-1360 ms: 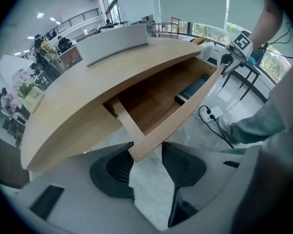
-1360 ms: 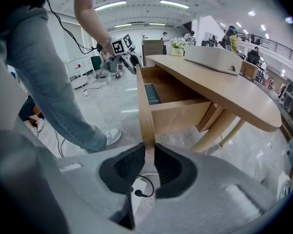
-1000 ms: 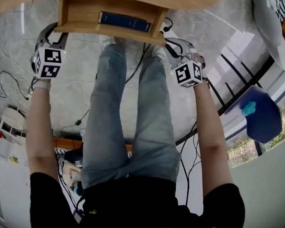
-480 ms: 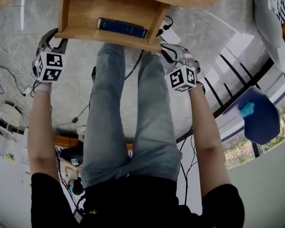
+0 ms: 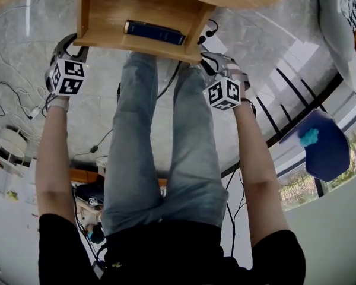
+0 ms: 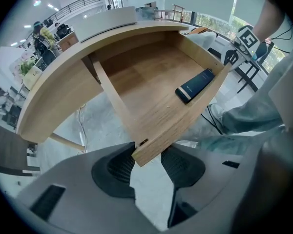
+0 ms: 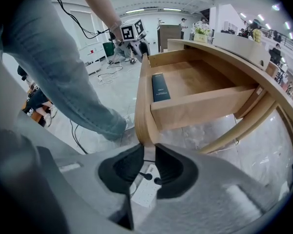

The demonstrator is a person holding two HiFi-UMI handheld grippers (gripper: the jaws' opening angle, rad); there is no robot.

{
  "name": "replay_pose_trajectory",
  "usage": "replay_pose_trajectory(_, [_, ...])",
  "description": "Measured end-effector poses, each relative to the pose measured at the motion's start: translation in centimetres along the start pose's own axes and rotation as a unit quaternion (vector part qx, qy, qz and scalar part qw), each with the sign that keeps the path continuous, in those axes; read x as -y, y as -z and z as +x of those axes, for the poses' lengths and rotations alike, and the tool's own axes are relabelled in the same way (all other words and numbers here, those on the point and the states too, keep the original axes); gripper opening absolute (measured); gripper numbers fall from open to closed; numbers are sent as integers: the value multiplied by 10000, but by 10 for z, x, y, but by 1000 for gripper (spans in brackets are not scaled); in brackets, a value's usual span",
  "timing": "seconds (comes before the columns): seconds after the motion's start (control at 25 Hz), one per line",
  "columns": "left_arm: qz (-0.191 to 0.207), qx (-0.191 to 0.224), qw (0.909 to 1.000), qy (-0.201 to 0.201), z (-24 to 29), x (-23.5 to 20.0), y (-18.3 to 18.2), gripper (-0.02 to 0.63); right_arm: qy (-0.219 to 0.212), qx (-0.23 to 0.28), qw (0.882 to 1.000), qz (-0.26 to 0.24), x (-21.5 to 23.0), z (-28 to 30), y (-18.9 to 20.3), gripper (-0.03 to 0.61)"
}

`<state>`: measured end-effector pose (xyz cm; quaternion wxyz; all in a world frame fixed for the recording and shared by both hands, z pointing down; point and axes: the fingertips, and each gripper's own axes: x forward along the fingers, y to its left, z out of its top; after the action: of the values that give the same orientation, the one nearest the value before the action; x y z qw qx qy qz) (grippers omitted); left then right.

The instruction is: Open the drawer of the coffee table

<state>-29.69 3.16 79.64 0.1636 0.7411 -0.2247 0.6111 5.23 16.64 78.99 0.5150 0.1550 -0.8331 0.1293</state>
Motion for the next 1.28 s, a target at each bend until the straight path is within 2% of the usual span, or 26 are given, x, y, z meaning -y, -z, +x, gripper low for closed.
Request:
replay_pose_trajectory(0.4, [137,14,9999,28,9,0,2,176,-99,-201,9997,-86,-1,11,3,78])
replay_pose_trajectory(0.72, [-83,-133,9998,103,9,2,6,176,-152,-428,9990,28,-2,8,5,87])
replay_pose_trajectory(0.8, [-128,-166,9997,117,8,2,6,176,-215,-516,9984,27,-5,5,7,137])
replay_pose_trajectory(0.92, [-218,-235,9994,99,1,1,10,176,-232,-585,9980,68,-6,-3,8,149])
replay_pose_trajectory(1.12, [-417,-291,9987,18,-19,7,18,176,-106,-407,9990,132,-1,-33,-7,147])
replay_pose_trajectory(1.28, [-707,-210,9971,-204,-44,10,19,176,20,-198,9997,115,10,-58,-28,147])
